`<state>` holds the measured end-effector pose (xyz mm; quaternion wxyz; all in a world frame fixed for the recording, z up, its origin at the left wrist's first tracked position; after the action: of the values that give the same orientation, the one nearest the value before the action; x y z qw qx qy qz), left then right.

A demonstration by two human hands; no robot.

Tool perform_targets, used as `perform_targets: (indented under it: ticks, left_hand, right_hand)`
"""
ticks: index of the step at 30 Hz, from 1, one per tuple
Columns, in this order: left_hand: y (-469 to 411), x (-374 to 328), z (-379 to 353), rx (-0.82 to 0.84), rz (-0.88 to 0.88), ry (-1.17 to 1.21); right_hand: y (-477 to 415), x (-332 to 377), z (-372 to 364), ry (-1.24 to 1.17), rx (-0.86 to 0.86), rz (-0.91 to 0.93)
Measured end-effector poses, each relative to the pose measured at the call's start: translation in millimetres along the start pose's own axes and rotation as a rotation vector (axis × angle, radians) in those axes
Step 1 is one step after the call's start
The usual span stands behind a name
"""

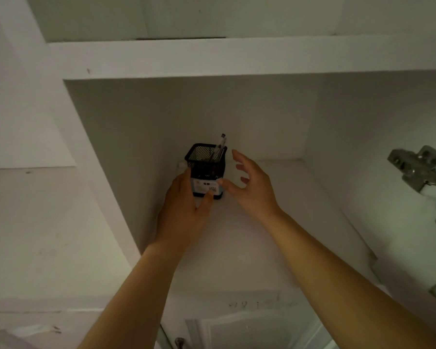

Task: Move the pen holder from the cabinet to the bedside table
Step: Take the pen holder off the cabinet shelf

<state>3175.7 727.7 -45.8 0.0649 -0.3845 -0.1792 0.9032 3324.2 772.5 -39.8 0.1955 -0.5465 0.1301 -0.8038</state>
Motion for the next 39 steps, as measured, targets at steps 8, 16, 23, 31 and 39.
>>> perform_targets:
  ticks: [8, 16, 23, 31, 39]
  left_hand:
    - [-5, 16, -6, -0.008, 0.029, 0.070]
    - [-6, 26, -7, -0.020, 0.117, 0.069]
    - [1, 18, -10, 0.122, 0.177, 0.090]
    - [21, 0, -18, 0.294, 0.176, 0.116]
    - [30, -23, -8, 0.440, 0.126, 0.184]
  right_hand:
    - [-20, -5, -18, -0.015, 0.053, 0.015]
    - [-27, -19, -25, -0.095, 0.035, -0.010]
    - [16, -16, 8, -0.110, -0.031, -0.077]
    - [42, -2, 19, -0.100, -0.068, -0.132]
    - [77, 14, 40, -0.081, -0.145, -0.198]
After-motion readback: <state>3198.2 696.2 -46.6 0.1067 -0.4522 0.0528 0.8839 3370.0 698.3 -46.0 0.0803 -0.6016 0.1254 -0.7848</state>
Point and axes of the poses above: each hand's wrist, its own y-axis away from the middle knuckle, its own z-axis out of the back of the hand, x = y × z, the point moved 10 cm from there along -y, towards the middle knuckle, and after that the axes turned 5 degrees about x, right-handed, at the moved point
